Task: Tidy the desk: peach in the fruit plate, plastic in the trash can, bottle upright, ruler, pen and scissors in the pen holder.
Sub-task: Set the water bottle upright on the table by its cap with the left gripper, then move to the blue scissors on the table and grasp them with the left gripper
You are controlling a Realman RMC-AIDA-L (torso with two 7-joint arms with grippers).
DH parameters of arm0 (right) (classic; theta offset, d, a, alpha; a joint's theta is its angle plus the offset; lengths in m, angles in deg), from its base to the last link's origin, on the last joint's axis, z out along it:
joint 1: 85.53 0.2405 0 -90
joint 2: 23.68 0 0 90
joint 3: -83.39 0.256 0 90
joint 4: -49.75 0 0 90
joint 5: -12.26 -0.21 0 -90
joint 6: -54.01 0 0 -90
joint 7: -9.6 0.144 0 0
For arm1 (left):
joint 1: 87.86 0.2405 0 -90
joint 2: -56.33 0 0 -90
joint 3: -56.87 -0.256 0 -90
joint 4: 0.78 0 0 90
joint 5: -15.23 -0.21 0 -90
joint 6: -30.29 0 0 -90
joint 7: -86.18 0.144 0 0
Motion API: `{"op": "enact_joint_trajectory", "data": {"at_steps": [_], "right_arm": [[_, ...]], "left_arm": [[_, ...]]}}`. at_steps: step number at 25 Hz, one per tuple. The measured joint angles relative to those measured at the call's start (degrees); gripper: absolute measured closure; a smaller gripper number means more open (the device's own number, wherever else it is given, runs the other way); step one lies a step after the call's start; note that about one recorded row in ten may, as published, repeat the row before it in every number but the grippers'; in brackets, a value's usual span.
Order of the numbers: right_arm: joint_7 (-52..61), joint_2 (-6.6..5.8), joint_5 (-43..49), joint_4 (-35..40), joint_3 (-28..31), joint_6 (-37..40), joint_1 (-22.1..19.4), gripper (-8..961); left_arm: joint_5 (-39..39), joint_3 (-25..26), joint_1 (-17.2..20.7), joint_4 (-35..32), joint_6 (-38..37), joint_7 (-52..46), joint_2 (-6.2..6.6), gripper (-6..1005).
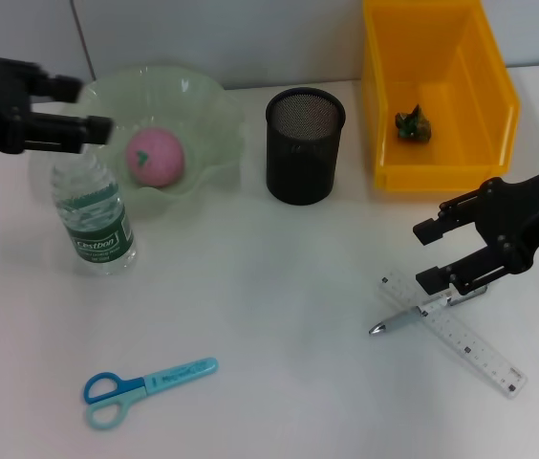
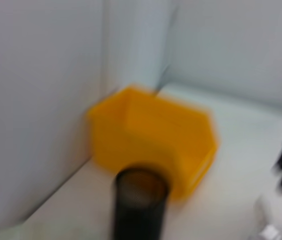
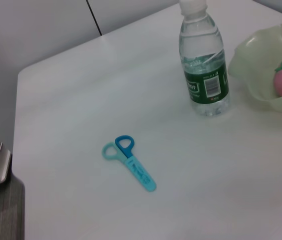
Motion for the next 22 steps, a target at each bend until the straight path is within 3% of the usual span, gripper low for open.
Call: {"op": "enact_joint_trajectory", "data": {"at_steps": [3, 7, 8, 13, 22], "right_arm": [[0.5, 0.15, -0.6, 0.0, 0.4, 0.0, -0.1, 199], [0.9, 0.2, -1.6, 0.0, 0.8, 0.0, -0.3, 200], [1.1, 0.22, -1.8, 0.0, 1.3, 0.0, -0.4, 200], [1.8, 0.35, -2.4, 0.0, 1.8, 0.0, -0.6, 201], [1.5, 0.82, -2.3, 0.1, 1.8, -0.1, -2.0, 200]], "left_arm": [[7.9, -0.6, 2.5, 6.4, -0.4, 4.5, -1.53, 434], [8.7, -0.7, 3.0, 9.4, -0.8, 6.8, -2.47, 248], [9.5, -1.3, 3.3, 13.4, -1.3, 9.9, -3.35, 202], [14.8, -3.9, 3.9, 25.2, -1.6, 18.6, -3.29, 153], [15.7, -6.3, 4.3, 31.8, -0.3, 25.5, -3.47, 155]]}}
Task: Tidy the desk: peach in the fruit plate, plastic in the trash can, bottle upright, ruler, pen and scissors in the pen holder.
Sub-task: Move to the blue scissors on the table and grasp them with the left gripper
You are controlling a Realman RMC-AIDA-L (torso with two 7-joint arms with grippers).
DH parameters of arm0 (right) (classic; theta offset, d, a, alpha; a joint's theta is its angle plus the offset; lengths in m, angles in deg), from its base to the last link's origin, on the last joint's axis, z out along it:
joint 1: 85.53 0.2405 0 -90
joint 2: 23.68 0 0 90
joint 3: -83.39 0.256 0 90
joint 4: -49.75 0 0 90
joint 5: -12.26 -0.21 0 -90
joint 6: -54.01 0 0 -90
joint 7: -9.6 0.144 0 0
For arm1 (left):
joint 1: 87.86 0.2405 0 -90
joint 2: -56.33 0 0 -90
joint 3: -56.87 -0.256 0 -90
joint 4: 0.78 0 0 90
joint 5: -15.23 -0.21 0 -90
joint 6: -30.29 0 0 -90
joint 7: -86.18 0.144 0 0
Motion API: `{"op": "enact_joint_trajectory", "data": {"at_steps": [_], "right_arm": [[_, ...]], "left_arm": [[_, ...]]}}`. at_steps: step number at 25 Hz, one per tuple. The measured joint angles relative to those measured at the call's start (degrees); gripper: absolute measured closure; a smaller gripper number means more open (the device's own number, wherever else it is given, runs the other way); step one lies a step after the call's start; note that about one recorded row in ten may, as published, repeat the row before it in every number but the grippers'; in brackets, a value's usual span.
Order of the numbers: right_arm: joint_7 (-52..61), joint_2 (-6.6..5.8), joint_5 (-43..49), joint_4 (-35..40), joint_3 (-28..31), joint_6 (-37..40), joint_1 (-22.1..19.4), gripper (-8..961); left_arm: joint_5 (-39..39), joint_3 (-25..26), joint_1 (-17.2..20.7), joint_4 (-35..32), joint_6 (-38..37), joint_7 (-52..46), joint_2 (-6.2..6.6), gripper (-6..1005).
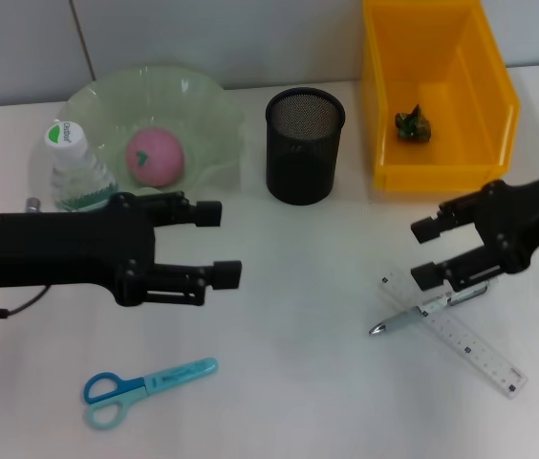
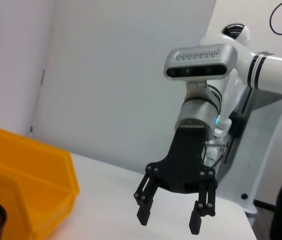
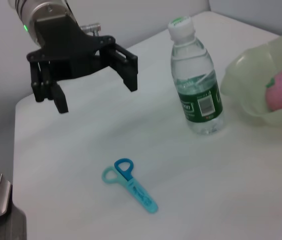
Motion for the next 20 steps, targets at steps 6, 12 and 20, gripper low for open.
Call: {"op": "enact_joint_trajectory", "data": {"at_steps": [6, 12, 20], "right_arm": [[-5.1, 1.54, -0.9, -0.3, 1.2, -0.6, -3.7, 201], [-5.6, 1.6, -0.5, -0.9, 0.8, -1.4, -4.4, 200], [-4.0, 1.09, -0.2, -0.7, 0.7, -1.3, -4.0, 200]], "left_arm": [[-0.9, -6.9, -0.6, 0.2, 2.3, -1.3, 0.27, 156], [-9.9, -10.4, -2.9, -7.4, 3.0, -9.1, 0.12, 157], [-26.1, -21.8, -10.6, -17.9, 0.4, -25.2, -0.01, 159]]}}
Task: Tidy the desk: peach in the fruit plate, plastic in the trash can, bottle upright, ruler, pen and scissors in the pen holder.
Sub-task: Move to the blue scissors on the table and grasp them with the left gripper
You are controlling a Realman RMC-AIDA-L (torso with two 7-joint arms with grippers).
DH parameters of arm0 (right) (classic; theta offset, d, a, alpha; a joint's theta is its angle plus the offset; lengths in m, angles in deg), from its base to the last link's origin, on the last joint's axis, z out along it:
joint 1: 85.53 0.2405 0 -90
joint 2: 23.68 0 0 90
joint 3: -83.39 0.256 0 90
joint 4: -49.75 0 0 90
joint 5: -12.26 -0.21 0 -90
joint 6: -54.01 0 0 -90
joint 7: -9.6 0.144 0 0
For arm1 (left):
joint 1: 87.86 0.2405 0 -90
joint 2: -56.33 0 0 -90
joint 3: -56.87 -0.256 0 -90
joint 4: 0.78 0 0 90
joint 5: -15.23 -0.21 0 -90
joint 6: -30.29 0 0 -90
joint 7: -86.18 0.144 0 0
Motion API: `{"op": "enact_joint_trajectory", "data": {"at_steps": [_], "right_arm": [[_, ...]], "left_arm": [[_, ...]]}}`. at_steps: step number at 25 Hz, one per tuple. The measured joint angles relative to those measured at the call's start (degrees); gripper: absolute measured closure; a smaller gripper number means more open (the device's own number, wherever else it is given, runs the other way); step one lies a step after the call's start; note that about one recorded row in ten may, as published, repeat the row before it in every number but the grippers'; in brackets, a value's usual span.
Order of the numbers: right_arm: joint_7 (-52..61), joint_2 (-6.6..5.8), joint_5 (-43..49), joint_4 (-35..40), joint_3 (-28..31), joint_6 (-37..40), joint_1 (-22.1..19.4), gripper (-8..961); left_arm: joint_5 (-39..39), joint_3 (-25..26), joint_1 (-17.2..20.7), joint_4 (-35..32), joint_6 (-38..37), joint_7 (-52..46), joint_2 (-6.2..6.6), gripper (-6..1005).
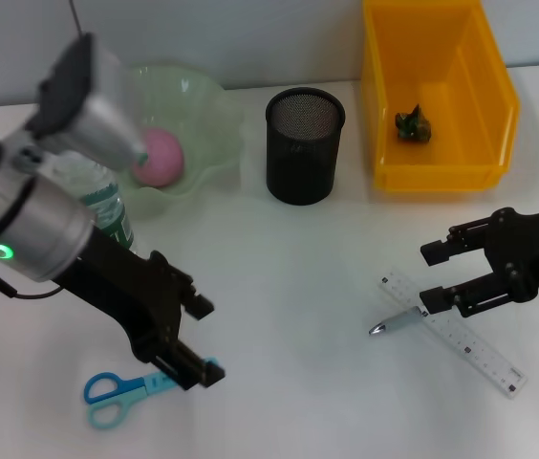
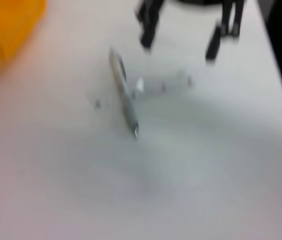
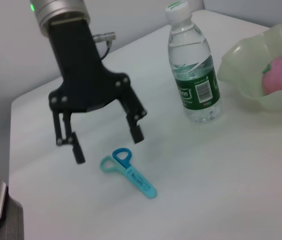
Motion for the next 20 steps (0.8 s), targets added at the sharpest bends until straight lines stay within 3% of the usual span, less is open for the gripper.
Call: {"op": "enact_joint_trajectory", "data": {"at_steps": [6, 11, 20], "right_arm": [[0.4, -0.2, 0.0, -0.2, 0.0, -0.4, 0.6, 200], [1.2, -0.54, 1.4, -0.2, 0.0, -0.5, 1.8, 201], [1.3, -0.76, 1.6, -0.1, 0.0, -0.5, 2.6, 201]], "left_arm": [[-8.4, -13.4, -4.4, -4.5, -0.7, -11.4, -0.36, 160], [-9.9, -21.2, -6.2, -4.7, 0.6, -16.1, -0.66, 161], [-10.7, -25.2, -6.8, -4.7, 3.9, -19.1, -0.74, 163]]}}
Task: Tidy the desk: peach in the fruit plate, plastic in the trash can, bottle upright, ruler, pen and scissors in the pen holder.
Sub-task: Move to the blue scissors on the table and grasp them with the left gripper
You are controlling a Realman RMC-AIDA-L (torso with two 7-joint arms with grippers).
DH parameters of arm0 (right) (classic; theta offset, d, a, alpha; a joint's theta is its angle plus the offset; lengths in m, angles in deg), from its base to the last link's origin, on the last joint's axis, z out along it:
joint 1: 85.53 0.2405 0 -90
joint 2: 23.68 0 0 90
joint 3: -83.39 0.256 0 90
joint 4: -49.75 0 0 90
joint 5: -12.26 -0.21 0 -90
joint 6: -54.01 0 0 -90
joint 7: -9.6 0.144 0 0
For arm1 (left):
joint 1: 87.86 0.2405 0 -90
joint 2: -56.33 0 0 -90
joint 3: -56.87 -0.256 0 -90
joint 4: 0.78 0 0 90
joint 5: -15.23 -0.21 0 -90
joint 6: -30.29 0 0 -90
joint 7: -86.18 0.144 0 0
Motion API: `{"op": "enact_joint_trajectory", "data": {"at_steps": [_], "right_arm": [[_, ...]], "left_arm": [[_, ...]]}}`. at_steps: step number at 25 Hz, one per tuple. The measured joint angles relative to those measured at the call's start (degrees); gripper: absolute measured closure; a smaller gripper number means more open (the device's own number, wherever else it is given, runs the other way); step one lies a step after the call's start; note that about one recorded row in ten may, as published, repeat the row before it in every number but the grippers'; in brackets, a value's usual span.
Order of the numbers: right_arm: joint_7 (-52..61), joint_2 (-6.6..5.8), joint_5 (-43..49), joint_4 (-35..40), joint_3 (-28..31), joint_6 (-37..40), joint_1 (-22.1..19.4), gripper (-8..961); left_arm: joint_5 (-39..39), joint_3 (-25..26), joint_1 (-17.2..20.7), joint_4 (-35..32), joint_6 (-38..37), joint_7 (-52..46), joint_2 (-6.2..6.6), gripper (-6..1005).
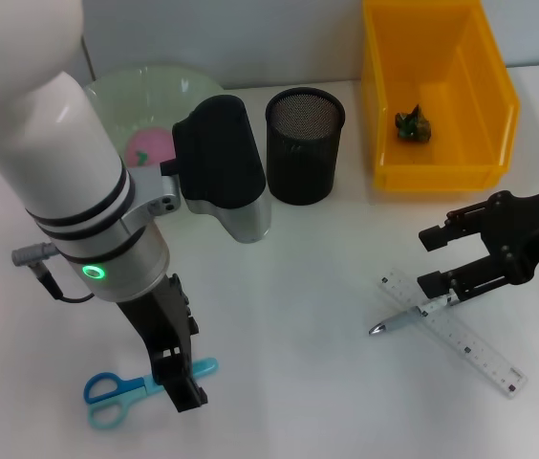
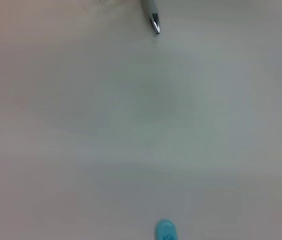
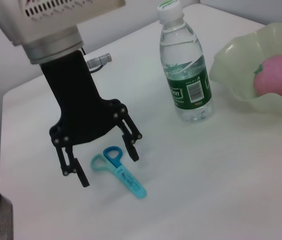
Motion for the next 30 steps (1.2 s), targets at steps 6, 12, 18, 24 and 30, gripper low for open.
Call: {"op": "enact_joint_trajectory", "data": {"at_steps": [6, 12, 18, 24, 30], "right_arm": [[-0.5, -0.16, 0.1, 0.1, -0.4, -1.2, 0.0, 200], [-1.5, -0.2, 1.1, 0.1, -0.5, -2.0, 0.1, 200], [-2.6, -0.2, 1.3, 0.4, -0.5, -2.7, -0.1, 200], [-3.0, -0.2, 1.3, 0.6, -0.6, -2.7, 0.0, 201], [-3.7, -0.2, 1.4, 1.0, -0.6, -2.8, 0.0, 201]], "left_arm": [[-0.8, -2.8, 0.8, 0.3, 4.2, -0.9, -0.03, 164], [-2.2, -4.0, 0.9, 1.2, 6.1, -0.9, -0.03, 165], [-1.7, -5.0, 1.4, 1.7, 6.9, -1.0, -0.03, 166], [-1.0, -7.1, 1.8, 3.3, 9.7, -1.6, -0.03, 168], [-0.9, -7.2, 2.1, 3.9, 10.1, -1.8, -0.03, 169]]}}
